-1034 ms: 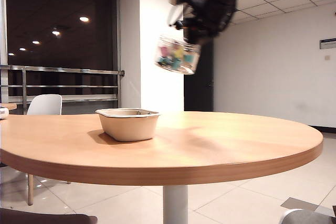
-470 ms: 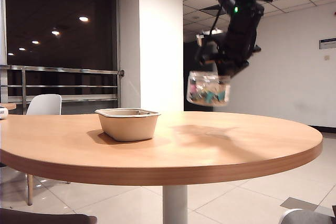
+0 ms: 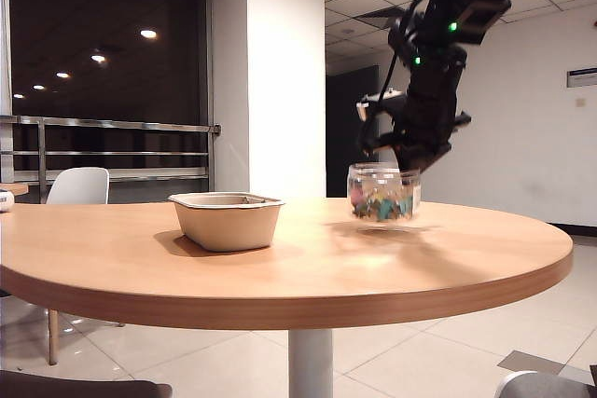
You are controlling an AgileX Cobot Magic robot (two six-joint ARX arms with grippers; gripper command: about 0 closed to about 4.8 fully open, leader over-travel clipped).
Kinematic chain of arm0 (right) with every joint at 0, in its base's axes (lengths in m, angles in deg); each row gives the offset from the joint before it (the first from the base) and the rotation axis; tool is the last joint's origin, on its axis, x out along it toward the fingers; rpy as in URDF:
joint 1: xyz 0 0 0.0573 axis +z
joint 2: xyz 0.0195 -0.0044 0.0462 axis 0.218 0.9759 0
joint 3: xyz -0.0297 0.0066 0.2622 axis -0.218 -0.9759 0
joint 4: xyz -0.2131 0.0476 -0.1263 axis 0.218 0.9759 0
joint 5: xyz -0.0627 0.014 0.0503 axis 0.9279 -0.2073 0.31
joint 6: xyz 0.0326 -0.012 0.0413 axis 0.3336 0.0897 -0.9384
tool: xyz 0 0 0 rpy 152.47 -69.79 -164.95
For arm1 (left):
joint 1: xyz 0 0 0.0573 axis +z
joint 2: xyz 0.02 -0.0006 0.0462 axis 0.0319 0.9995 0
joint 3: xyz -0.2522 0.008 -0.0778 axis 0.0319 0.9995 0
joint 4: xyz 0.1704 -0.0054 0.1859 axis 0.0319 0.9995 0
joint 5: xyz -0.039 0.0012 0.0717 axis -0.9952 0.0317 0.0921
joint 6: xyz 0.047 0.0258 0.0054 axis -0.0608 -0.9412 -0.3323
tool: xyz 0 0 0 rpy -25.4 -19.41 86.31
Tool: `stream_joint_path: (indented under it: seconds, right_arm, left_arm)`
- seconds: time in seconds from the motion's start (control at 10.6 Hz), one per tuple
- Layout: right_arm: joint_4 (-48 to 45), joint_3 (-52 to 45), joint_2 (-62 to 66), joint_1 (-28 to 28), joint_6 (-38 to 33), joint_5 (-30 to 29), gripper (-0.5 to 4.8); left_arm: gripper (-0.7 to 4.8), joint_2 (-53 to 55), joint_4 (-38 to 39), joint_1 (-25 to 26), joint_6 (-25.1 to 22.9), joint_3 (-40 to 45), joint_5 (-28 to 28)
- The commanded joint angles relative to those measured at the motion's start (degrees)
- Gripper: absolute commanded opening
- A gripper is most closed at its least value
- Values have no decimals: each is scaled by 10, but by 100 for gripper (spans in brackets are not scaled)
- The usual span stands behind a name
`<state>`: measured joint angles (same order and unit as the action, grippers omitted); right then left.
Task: Pick up the box filled with clips, pour some clips from it into the rectangular paper box, and then put the clip box back on the table.
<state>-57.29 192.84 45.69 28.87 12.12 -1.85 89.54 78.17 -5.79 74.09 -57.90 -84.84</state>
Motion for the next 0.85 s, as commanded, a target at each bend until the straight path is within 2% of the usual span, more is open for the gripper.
stream_joint_path:
  seconds: [0.09,0.19,0.28,0.38,0.56,0.66,0.85]
  right_arm:
    - [-2,3,6,0,-4,-18,-2]
    - [5,3,6,0,-4,-18,0]
    - [5,3,6,0,-4,-17,49]
    - [6,3,6,0,-4,-23,144]
    - [8,7,6,0,-4,-30,213]
    - [119,214,4,0,3,-32,-1]
    - [157,251,3,0,3,-30,-1]
  left_arm:
    - [-6,-2,-7,0,1,-3,0]
    - [-5,-2,-7,0,1,-3,0]
    - [-6,-2,-2,0,1,-3,0]
    - [-5,-2,7,0,1,-3,-1]
    - [-6,-2,16,0,-3,-3,-26]
    - [-6,-3,28,-47,-93,-4,-116]
    - [-6,-4,30,-48,-92,-4,-119]
